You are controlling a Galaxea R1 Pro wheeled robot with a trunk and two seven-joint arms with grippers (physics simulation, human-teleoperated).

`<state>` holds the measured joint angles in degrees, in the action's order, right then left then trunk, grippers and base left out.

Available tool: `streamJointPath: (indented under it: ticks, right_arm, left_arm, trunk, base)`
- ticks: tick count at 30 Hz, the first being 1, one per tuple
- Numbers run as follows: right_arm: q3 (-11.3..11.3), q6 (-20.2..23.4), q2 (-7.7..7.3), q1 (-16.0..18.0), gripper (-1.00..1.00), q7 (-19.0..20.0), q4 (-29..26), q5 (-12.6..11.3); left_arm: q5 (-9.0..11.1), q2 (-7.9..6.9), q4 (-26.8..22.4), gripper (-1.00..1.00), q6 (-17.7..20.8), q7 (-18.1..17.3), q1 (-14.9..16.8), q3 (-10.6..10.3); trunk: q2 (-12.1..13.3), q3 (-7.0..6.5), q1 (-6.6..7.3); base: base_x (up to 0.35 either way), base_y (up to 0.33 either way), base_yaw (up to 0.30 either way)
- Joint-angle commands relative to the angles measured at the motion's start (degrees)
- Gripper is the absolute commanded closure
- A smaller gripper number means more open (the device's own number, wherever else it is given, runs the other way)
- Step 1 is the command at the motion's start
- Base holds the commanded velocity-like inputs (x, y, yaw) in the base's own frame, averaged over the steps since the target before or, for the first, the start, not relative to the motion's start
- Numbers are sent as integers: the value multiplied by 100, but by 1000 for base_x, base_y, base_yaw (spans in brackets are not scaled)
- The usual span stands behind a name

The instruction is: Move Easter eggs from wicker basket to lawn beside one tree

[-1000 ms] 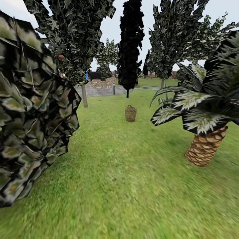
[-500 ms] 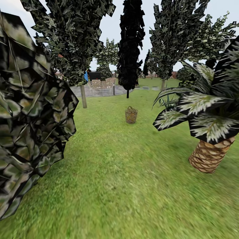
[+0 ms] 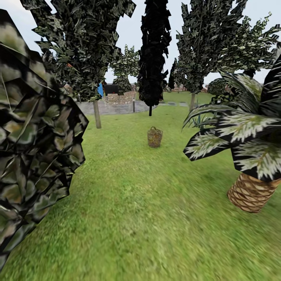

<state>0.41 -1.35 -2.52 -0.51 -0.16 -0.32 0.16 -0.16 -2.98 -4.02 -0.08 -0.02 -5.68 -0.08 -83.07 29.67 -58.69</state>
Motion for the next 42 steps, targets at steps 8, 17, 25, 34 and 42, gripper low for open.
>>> streamJointPath:
  ticks: [8,17,25,34,42]
  right_arm:
    - [3,-14,2,-1,-100,-2,-3,2]
    - [3,-14,5,-2,-100,-2,-3,2]
    - [3,-14,-1,0,-100,-2,-3,2]
    - [3,-14,-3,-1,-100,-2,-3,2]
    - [3,-14,-3,-2,-100,-2,-3,1]
  left_arm:
    - [-2,0,-11,-100,-1,0,-4,-1]
    - [-2,0,-11,-100,-1,-2,-4,-1]
    - [-2,5,-11,-100,1,0,-4,0]
    - [-2,8,-11,-100,-1,-2,-4,-1]
    - [-2,8,-11,-100,0,-2,-4,0]
  trunk:
    - [-1,3,-4]
    - [-1,3,-4]
    - [-1,3,-4]
    - [-1,3,-4]
    - [-1,3,-4]
  base:
    - [329,0,0]
    - [329,0,0]
    - [329,0,0]
    - [329,0,0]
    - [329,0,0]
